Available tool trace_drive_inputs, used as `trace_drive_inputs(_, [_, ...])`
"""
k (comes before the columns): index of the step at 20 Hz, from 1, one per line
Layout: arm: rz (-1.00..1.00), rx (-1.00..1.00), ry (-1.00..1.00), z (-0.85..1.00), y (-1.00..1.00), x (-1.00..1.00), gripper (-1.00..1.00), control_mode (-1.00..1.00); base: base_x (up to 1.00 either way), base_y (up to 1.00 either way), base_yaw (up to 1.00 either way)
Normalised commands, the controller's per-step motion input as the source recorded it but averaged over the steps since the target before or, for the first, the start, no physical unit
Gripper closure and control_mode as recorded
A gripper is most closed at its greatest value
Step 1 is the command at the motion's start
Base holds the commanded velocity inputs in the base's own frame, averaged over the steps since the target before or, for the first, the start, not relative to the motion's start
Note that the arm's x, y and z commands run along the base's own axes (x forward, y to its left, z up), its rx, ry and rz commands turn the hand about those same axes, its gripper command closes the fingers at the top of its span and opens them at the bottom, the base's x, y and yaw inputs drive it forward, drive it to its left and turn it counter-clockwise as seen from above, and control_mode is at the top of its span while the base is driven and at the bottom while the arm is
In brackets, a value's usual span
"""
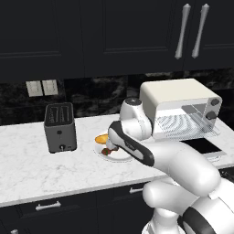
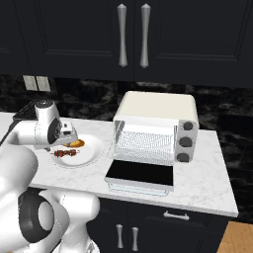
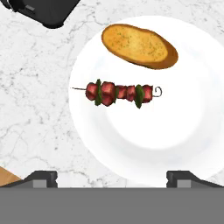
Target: Pick up the kebab skewer and baguette bread, and place them inside the toaster oven. Close the toaster oven door and start by setting the timer.
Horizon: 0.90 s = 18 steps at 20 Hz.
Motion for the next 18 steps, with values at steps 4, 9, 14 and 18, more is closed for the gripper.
trace_drive_inputs(4, [0.44,-0.12,0.01,-0.13,0.0,0.13,-1.0,-1.0,0.0,0.0,0.0])
trace_drive_inputs(9, [0.26,-0.17,0.06,-0.08,0.02,0.19,-1.0,-1.0,0.0,0.0,0.0])
trace_drive_inputs(14, [0.13,-0.17,0.05,-0.18,0.03,0.14,-1.0,-1.0,0.0,0.0,0.0])
trace_drive_inputs(18, [0.11,-0.05,0.01,-0.29,0.0,0.02,-1.0,-1.0,0.0,0.0,0.0])
